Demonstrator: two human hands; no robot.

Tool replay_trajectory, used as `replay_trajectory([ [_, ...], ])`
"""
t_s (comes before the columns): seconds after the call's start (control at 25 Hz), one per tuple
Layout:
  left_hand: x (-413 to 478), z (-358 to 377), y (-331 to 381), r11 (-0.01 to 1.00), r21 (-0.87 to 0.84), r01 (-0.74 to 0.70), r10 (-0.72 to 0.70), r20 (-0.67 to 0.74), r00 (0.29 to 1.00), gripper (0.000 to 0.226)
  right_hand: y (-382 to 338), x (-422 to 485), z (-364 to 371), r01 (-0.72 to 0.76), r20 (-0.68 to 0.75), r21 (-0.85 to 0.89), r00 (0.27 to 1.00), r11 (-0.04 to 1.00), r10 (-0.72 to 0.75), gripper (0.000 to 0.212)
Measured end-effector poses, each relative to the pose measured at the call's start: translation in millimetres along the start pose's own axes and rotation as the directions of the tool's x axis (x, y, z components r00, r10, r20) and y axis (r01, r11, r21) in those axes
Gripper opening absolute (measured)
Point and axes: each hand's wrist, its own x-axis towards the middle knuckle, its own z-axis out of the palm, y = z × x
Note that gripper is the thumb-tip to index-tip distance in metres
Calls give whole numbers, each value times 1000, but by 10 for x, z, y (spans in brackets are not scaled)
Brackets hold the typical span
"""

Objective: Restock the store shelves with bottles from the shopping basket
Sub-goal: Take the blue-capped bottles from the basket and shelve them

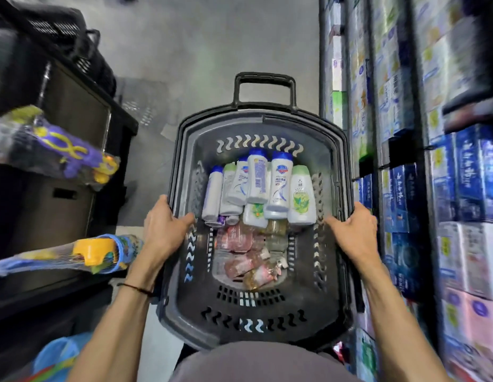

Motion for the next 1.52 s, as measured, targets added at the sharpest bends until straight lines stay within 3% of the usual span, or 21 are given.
replay_trajectory([
  [0.28,-527,-541,599,1000,-20,-23,21,-130,991,43,-353,-122,-862,132,-32,-39,991,990,-134,38],
  [0.4,-621,-608,845,999,-51,-7,-1,-147,989,56,-508,-48,-1125,172,-4,-17,985,985,-172,36],
  [0.52,-599,-612,1089,996,-76,-37,25,-153,988,40,-660,74,-1294,212,-2,-13,977,977,-212,34],
  [0.56,-533,-625,1190,997,-67,-31,20,-152,988,46,-720,144,-1340,211,-5,-17,977,977,-211,34],
  [0.96,1090,-823,2054,992,-104,-66,63,-29,998,38,-1709,1306,-1394,131,-51,-51,990,990,-134,45],
  [1.16,1962,-1086,2607,990,-94,-103,103,-2,995,64,-2345,1859,-1413,92,-81,-1,993,996,-92,64],
  [1.32,2461,-1218,3118,990,-84,-112,111,-15,994,55,-2860,2355,-1513,98,-121,-24,988,995,-100,40],
  [1.52,3245,-1204,3681,990,-53,-133,132,-33,991,61,-3341,3160,-1569,80,-116,-39,990,996,-84,45],
])
